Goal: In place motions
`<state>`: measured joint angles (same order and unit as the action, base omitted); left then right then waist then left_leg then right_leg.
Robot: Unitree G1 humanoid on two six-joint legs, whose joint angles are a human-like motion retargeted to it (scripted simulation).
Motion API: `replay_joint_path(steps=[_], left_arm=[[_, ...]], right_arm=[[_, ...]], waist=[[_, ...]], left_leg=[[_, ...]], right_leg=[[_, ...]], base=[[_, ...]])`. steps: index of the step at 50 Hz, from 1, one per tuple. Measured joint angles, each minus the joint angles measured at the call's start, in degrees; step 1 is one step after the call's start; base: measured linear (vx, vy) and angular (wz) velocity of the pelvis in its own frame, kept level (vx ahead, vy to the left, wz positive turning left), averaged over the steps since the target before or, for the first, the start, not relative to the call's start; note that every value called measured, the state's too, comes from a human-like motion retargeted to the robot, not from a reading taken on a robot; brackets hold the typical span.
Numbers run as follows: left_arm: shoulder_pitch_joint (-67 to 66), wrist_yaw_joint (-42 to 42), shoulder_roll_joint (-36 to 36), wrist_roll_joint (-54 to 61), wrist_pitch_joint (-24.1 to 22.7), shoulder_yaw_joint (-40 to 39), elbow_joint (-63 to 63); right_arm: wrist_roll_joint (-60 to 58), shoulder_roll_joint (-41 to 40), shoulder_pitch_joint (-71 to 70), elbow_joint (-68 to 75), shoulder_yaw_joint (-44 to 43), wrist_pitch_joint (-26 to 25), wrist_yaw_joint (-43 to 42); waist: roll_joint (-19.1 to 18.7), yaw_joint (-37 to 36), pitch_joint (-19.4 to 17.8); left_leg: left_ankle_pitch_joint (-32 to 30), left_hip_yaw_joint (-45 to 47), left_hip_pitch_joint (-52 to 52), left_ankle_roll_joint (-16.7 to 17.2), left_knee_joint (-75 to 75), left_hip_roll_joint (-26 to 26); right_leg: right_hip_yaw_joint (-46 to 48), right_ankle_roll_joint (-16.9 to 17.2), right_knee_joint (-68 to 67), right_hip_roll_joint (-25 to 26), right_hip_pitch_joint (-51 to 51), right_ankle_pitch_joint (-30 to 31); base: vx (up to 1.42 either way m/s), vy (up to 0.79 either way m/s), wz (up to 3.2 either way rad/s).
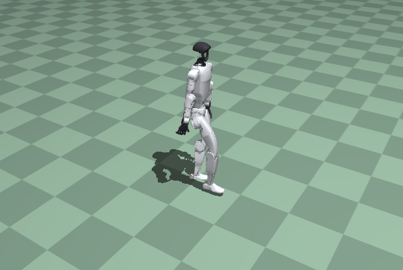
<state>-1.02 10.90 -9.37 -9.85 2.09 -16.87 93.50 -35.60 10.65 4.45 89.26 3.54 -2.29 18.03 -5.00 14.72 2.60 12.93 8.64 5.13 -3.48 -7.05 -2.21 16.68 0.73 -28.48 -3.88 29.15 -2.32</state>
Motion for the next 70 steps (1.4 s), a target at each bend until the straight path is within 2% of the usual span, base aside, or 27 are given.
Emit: replay_joint_path(steps=[3,4,5,6,7,8,10,12,13,15,17,19,23,28,35,40,43,49,53,58,61,62,63,64,67,70], left_arm=[[-3.6,0.0,0.7,0.7,0.2,-2.5,2.2],[-4.8,0.1,0.8,0.8,0.3,-3.4,2.8],[-5.9,0.2,0.7,0.9,0.5,-4.5,3.5],[-7.1,0.4,0.6,0.7,0.6,-5.2,3.7],[-8.0,0.7,0.4,0.6,1.1,-5.5,3.9],[-8.4,1.3,0.1,0.9,2.3,-5.3,3.9],[-6.2,0.3,0.8,1.7,5.1,-5.3,3.9],[-5.2,-2.4,2.1,3.5,2.9,-6.7,3.5],[-5.6,-2.1,2.5,5.4,0.8,-7.2,2.4],[-6.8,0.3,3.0,8.5,-1.3,-5.7,-0.5],[-5.3,2.1,3.0,7.8,0.1,-5.8,-0.8],[-2.7,1.8,2.3,4.3,1.9,-6.3,0.3],[0.4,0.3,1.5,3.3,1.9,-1.1,-2.2],[2.5,1.6,2.0,4.1,0.8,1.2,-8.5],[6.0,1.6,2.3,5.1,0.5,5.0,-11.1],[7.3,1.9,2.4,3.8,0.3,8.6,-11.1],[6.6,1.0,3.1,3.4,0.0,9.3,-10.0],[3.9,0.5,4.2,3.1,0.0,7.1,-3.0],[1.3,0.8,4.4,3.4,0.2,5.7,1.7],[-1.3,1.9,4.8,3.8,1.0,4.0,3.9],[-1.2,1.8,4.5,3.3,1.4,3.4,3.9],[-0.9,1.8,4.3,3.0,1.4,3.7,3.7],[-0.3,1.8,4.1,2.6,1.5,4.2,3.4],[0.2,1.8,3.9,2.4,1.5,4.5,2.9],[2.2,1.7,3.1,2.5,1.3,5.0,0.2],[4.6,1.9,2.3,3.6,1.0,6.3,-2.9]], right_arm=[[0.1,-0.3,-2.0,-2.7,0.7,1.0,-0.6],[0.4,-0.5,-2.5,-3.8,1.1,1.4,-0.7],[0.7,-0.6,-3.2,-5.1,1.5,1.9,-0.7],[1.3,-0.7,-3.5,-6.1,1.7,2.3,-0.6],[1.9,-0.9,-4.0,-6.7,1.7,2.6,-0.4],[2.4,-1.1,-4.8,-6.7,1.4,2.8,-0.1],[3.3,-1.5,-7.4,-6.9,-1.2,2.5,0.8],[4.7,-1.6,-9.2,-8.0,-1.2,3.1,1.5],[5.4,-1.6,-10.5,-8.6,0.8,3.5,2.3],[5.1,-1.8,-12.3,-10.3,3.6,3.9,3.7],[2.3,-3.0,-12.9,-12.7,5.6,4.0,3.3],[0.7,-4.1,-12.2,-14.5,6.0,4.9,2.0],[2.8,-4.2,-9.4,-14.8,4.9,7.2,0.7],[0.9,-4.0,-8.4,-7.3,3.7,4.7,1.3],[0.6,-1.0,-6.5,3.2,2.8,0.9,-0.8],[2.7,1.2,-3.7,5.8,1.2,0.2,-2.5],[2.5,2.1,-2.8,7.2,0.8,-0.7,-2.4],[-0.5,2.5,-2.8,5.7,2.2,-1.2,-2.7],[-0.3,1.4,-2.9,2.0,1.6,0.5,-2.0],[3.2,-0.3,-3.6,-1.9,0.8,2.4,-0.2],[5.2,-1.1,-4.6,-3.1,0.9,3.3,1.0],[5.7,-1.3,-4.9,-3.3,0.7,3.6,1.3],[6.0,-1.5,-5.3,-3.5,0.4,3.7,1.5],[6.3,-1.7,-5.6,-3.8,0.3,3.8,1.6],[7.2,-1.9,-6.5,-4.6,0.8,4.5,1.3],[7.4,-1.6,-7.2,-5.4,2.0,5.3,1.4]], waist=[[0.0,-1.8,2.8],[0.0,-2.1,3.6],[0.2,-2.5,4.3],[2.2,-3.4,5.0],[4.2,-5.2,5.6],[6.0,-8.6,5.9],[6.6,-15.1,6.8],[5.9,-11.1,5.5],[6.0,-12.8,4.4],[5.4,-10.7,3.5],[3.8,-6.4,3.3],[3.5,-5.1,3.2],[4.4,-7.1,3.5],[4.3,-8.5,3.0],[3.6,-8.4,1.4],[3.4,-9.0,0.1],[3.1,-9.3,-0.2],[4.0,-9.0,0.2],[3.7,-7.4,1.6],[2.7,-5.4,2.9],[2.7,-15.3,3.0],[2.1,-14.7,3.6],[0.3,-9.0,4.8],[-0.4,-6.6,5.1],[0.0,-6.3,4.6],[1.1,-6.7,4.0]], left_leg=[[-0.7,1.3,0.7,0.2,1.9,0.6],[-0.7,1.7,1.0,0.2,2.1,1.0],[-0.5,2.3,1.2,0.2,2.0,1.3],[-0.1,3.2,0.5,0.2,2.2,3.6],[0.2,4.8,-0.3,0.2,2.5,5.6],[0.4,7.8,-1.3,0.2,2.9,6.8],[0.2,11.8,0.7,0.4,2.7,6.0],[-0.1,7.2,0.8,0.6,2.2,6.1],[0.1,10.1,-0.2,0.7,2.6,5.5],[-0.1,10.1,-1.0,0.6,3.0,5.2],[-0.6,8.3,-0.5,0.7,3.1,4.6],[-0.9,7.9,0.0,0.9,2.8,4.2],[-1.4,7.5,0.0,1.1,3.0,4.8],[-1.5,8.3,0.7,1.3,2.1,4.4],[-1.3,7.7,5.6,1.1,-3.0,4.3],[-4.2,5.7,11.0,2.6,-8.4,4.9],[-2.8,5.5,12.5,4.3,-11.4,5.0],[1.5,11.9,10.9,2.3,-20.6,3.4],[2.8,11.1,7.5,2.8,-23.4,2.5],[1.3,7.0,3.1,5.7,-19.9,2.3],[2.4,15.8,-0.8,3.7,-10.6,3.5],[3.2,14.9,-1.4,3.5,-8.3,3.6],[4.1,8.4,-2.3,4.6,-5.8,2.7],[4.5,5.7,-2.7,4.5,-3.8,2.5],[4.0,4.8,-3.4,3.0,0.4,3.3],[2.9,3.7,-3.1,3.0,2.3,3.7]], right_leg=[[-4.8,3.4,1.2,3.8,-12.4,0.8],[-2.8,1.9,4.1,4.2,-17.0,-4.7],[0.7,-1.1,7.4,4.2,-21.7,-12.8],[6.6,-4.4,14.1,3.4,-25.4,-11.8],[8.8,-5.9,19.5,2.9,-27.7,-9.9],[3.4,-4.0,22.1,2.7,-27.6,-6.1],[-0.7,1.6,22.3,-0.8,-26.0,-5.7],[4.8,-0.7,22.2,0.0,-25.1,-4.2],[1.0,-1.0,22.0,0.9,-25.1,-4.0],[1.4,-2.6,22.3,2.3,-25.4,-3.7],[2.8,-2.3,22.2,2.4,-25.2,-3.6],[2.9,-2.1,22.7,2.6,-25.5,-3.5],[4.0,-2.6,23.5,2.6,-25.8,-2.9],[3.7,-2.9,23.7,2.8,-25.3,-2.2],[4.7,-2.7,24.7,2.2,-24.0,-1.0],[6.9,-2.2,25.5,0.7,-22.2,-0.1],[8.2,-1.9,25.7,-0.1,-21.3,0.4],[7.8,-1.4,25.6,-2.5,-19.8,1.8],[8.4,-0.7,25.4,-3.4,-18.9,2.3],[9.4,-0.7,26.0,-2.7,-18.3,3.8],[-0.6,-0.6,25.6,0.9,-17.2,5.0],[0.1,-0.4,25.5,1.2,-16.9,5.2],[6.3,-0.1,25.5,0.6,-16.8,4.6],[8.9,0.0,25.5,0.4,-16.7,4.6],[10.0,0.3,25.4,0.1,-16.3,5.6],[10.6,0.8,25.2,-0.7,-15.3,7.1]], base=[[0.12,0.05,-0.57],[0.15,0.05,-0.35],[0.18,0.07,-0.47],[0.20,0.10,-0.72],[0.18,0.15,-1.31],[0.01,0.15,-1.75],[-0.25,0.10,-1.07],[-0.18,0.03,0.65],[-0.06,0.04,-0.65],[-0.01,0.05,-0.28],[-0.09,0.04,0.58],[-0.10,0.00,0.33],[0.04,0.03,0.14],[-0.03,0.07,-0.13],[-0.13,0.11,0.14],[-0.20,0.13,0.51],[-0.12,0.11,0.45],[-0.01,0.05,0.05],[0.10,-0.02,0.20],[0.14,-0.06,-0.08],[0.15,-0.09,-2.46],[0.11,-0.10,1.43],[0.04,-0.11,2.76],[-0.02,-0.13,2.80],[-0.06,-0.14,0.53],[-0.09,-0.16,0.24]])
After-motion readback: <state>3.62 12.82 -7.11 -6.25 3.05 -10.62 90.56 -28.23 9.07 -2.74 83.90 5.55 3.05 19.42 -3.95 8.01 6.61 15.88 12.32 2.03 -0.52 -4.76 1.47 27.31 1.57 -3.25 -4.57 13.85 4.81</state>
